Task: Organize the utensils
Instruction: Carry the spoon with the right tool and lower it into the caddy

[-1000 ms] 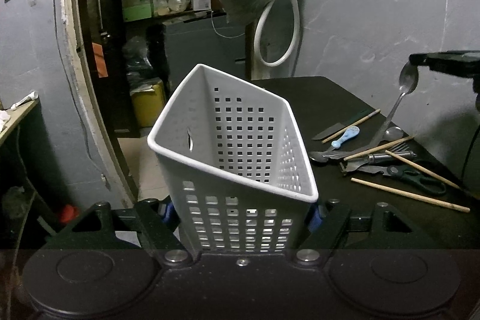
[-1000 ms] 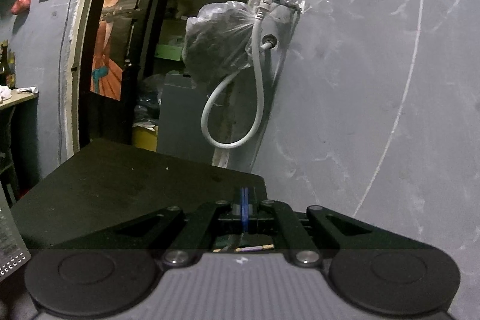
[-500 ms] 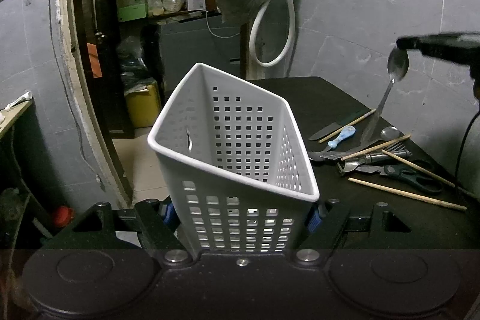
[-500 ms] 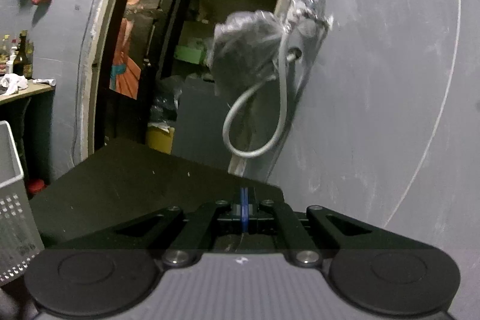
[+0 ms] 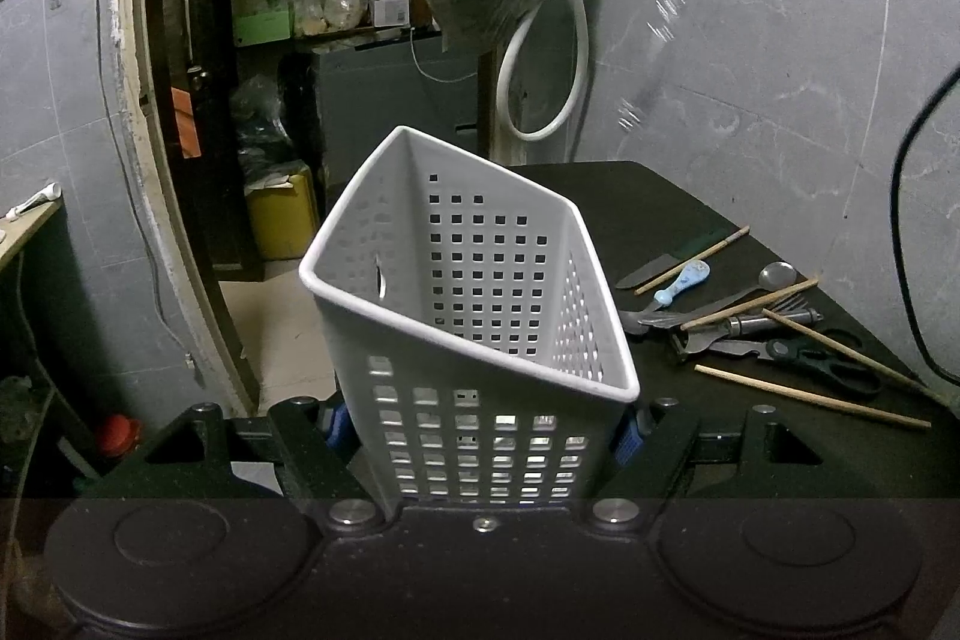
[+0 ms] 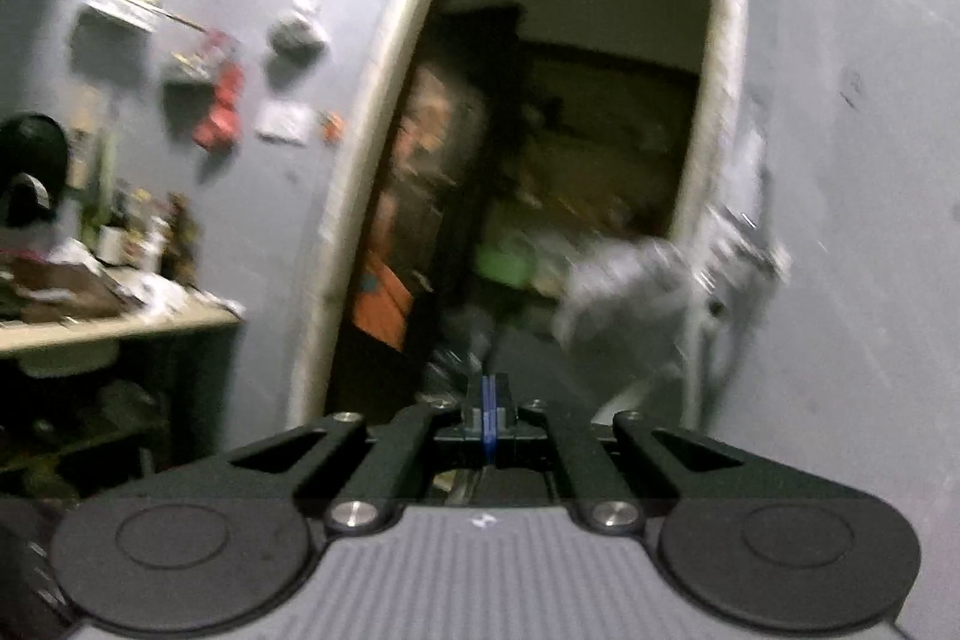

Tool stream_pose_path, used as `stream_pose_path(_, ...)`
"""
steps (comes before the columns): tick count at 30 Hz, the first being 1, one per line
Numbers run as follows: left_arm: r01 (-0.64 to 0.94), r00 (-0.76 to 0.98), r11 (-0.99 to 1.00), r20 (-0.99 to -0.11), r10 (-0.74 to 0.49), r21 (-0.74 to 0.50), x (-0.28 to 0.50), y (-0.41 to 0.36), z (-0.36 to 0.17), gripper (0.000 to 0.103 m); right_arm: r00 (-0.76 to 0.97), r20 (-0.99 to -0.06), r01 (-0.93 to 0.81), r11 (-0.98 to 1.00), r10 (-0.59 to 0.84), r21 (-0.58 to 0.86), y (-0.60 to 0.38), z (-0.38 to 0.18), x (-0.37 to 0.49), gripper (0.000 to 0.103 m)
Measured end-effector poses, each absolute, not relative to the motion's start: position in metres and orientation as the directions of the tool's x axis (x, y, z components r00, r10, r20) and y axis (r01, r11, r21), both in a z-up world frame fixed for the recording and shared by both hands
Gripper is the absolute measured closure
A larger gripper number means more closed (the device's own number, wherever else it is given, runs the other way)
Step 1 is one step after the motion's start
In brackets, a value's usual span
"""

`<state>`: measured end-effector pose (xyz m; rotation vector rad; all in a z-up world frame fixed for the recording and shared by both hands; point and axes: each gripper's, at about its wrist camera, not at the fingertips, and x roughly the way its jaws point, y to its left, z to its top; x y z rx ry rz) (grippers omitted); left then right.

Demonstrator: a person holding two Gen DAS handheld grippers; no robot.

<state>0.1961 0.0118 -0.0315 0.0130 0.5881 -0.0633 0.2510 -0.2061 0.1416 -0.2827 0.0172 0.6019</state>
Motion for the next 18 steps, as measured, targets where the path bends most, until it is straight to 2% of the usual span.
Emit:
stream_pose_path(6,0.062,0.833,0.998,-0.551,-0.055,-0.006,0.197,0.011,-0.032,0.026,0.726,-0.071,-0.671,0.681,0.685,-0.294,-0.167,0.158,0.235,0.103)
stream_pose_path(18,0.066,0.841,0.998,-0.539,-0.052,0.006,0.193,0.010,-0.033,0.027,0.648,-0.217,-0.757,0.588,0.730,-0.284,-0.119,0.095,0.228,0.103)
